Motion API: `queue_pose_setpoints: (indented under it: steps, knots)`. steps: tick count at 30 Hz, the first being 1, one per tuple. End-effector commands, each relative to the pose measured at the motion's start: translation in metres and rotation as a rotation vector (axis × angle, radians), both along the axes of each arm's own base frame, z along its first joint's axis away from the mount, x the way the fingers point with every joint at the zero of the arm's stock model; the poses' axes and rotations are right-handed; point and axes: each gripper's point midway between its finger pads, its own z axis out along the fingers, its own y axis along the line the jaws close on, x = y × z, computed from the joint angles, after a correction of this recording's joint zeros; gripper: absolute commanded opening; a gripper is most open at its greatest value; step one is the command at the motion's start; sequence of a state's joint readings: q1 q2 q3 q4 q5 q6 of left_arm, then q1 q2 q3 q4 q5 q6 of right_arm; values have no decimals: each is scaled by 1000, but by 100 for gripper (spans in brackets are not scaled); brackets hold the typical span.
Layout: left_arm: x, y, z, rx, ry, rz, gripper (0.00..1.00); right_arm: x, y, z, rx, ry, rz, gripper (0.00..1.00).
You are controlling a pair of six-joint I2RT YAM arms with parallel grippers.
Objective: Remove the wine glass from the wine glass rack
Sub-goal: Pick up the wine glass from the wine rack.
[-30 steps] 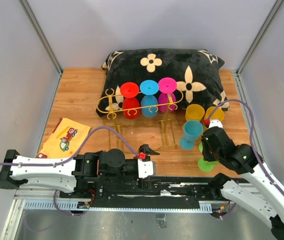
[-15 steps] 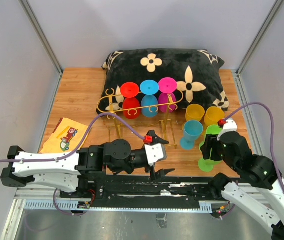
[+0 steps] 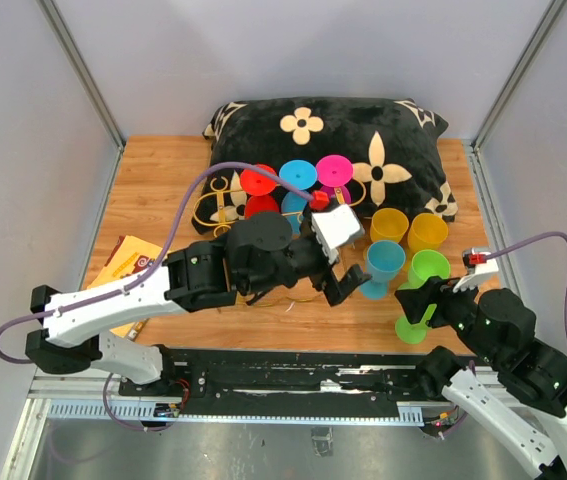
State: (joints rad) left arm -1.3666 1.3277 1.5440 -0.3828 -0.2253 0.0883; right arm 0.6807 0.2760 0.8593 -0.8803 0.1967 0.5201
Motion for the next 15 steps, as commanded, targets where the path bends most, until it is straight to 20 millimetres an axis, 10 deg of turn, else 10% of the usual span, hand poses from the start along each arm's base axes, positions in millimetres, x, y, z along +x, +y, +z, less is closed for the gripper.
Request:
queue_pose_setpoints:
  steps: [1, 7, 15]
  knots:
    - [17, 23, 29, -90, 54, 29, 100, -2, 13, 10, 78, -39, 52, 69]
    - [55, 74, 63, -228, 66, 164, 100, -6, 22, 23, 125, -77, 106, 76]
    - [108, 127, 60, -226, 103, 334, 100, -6, 40, 32, 167, -95, 180, 78]
